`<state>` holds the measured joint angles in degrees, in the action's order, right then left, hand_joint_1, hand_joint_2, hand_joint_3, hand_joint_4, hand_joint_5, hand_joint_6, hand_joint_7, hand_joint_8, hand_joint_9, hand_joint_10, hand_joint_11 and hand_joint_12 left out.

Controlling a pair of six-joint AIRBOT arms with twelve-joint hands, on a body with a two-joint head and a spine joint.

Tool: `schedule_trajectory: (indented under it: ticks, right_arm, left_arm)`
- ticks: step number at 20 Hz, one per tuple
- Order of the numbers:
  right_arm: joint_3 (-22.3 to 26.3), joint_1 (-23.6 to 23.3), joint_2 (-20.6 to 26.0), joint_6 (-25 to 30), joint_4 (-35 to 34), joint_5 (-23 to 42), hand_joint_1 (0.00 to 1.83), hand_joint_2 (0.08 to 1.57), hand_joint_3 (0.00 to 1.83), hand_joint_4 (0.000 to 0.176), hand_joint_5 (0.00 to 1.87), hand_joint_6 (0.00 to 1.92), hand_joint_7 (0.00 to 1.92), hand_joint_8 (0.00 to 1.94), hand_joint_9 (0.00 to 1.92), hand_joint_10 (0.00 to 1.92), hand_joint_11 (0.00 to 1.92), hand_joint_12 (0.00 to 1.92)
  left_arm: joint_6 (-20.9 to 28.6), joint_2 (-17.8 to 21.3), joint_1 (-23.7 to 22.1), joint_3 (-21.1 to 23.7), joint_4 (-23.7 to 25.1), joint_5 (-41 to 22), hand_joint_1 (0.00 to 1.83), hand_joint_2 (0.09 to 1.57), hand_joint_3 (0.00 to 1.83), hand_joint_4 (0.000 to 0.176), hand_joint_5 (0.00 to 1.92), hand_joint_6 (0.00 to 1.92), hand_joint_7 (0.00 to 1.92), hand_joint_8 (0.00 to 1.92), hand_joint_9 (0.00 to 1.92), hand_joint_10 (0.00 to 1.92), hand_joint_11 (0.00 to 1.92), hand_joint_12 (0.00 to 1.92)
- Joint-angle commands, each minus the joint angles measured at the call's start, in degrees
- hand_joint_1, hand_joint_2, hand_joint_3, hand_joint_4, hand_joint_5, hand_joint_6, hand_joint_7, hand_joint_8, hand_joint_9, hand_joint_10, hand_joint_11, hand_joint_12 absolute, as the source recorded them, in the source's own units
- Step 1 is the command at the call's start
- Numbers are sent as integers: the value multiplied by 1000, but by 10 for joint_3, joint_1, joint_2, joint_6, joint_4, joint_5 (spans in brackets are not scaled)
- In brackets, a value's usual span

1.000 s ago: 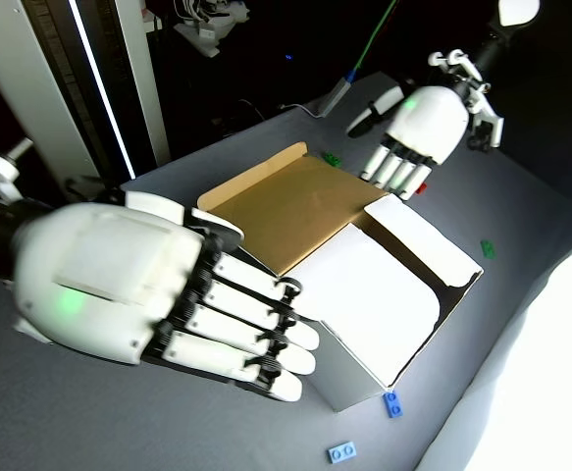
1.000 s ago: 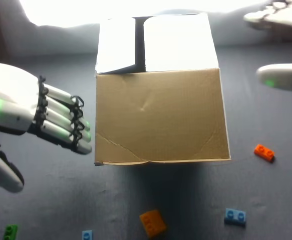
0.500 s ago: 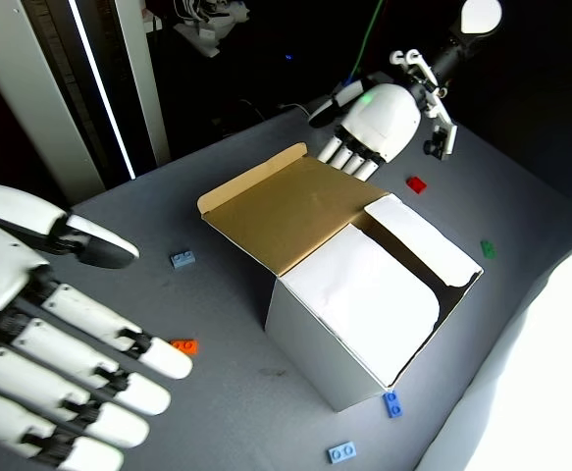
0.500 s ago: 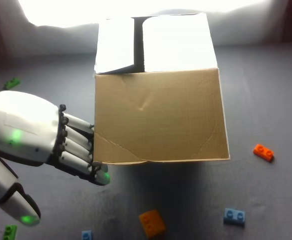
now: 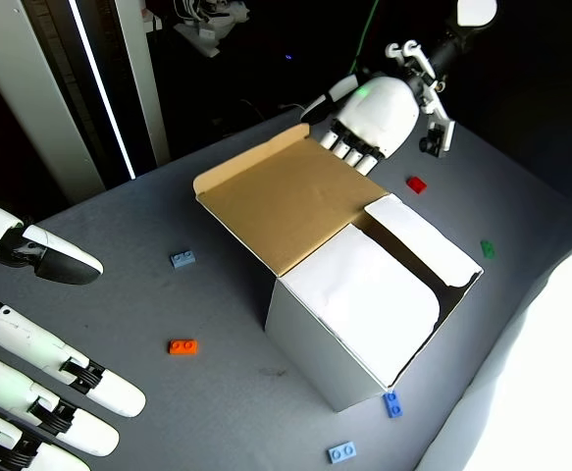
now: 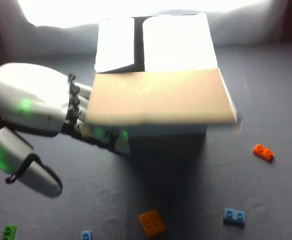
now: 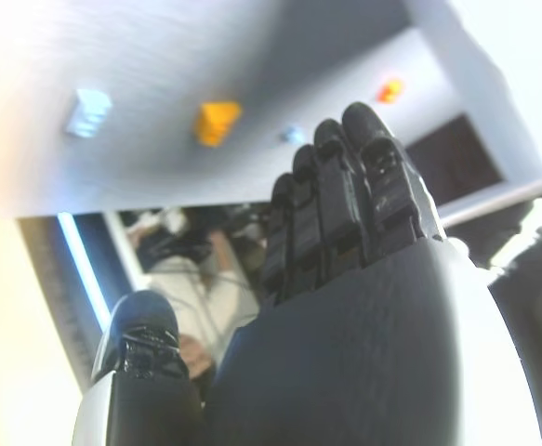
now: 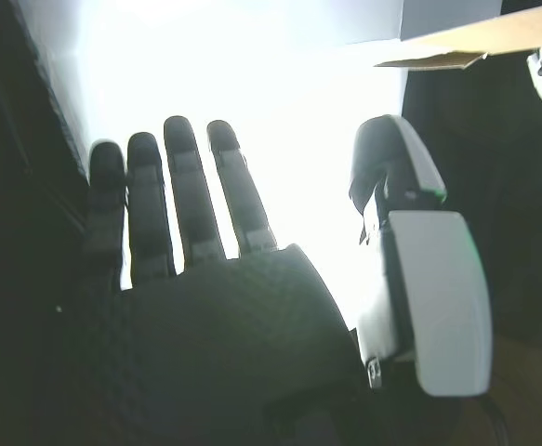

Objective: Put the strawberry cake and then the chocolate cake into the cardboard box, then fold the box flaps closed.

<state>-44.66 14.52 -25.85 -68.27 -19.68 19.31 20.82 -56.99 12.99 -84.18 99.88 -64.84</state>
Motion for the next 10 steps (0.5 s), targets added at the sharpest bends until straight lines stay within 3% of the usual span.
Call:
schedule_trajectory:
  ticks: [1,5,10]
  right_arm:
    - [-2,-8,7,-1,1,73,0,1237,2,0,189,10,198,5,147,3,0,273]
    - [-2,-11,6,-1,1,77,0,1237,0,0,194,8,197,0,156,4,0,380]
    - [-2,-12,6,-2,1,77,0,1246,2,0,162,1,178,2,137,2,0,307]
  left_arm:
    - [5,5,-13,-4,-55,-20,0,1171,0,0,206,5,275,3,278,4,0,820]
    - [32,4,-83,-17,-55,-28,0,1142,0,0,197,0,273,1,256,0,0,818]
    - [35,-12,-132,-44,-55,-13,0,1135,0,0,182,0,245,0,241,1,0,754]
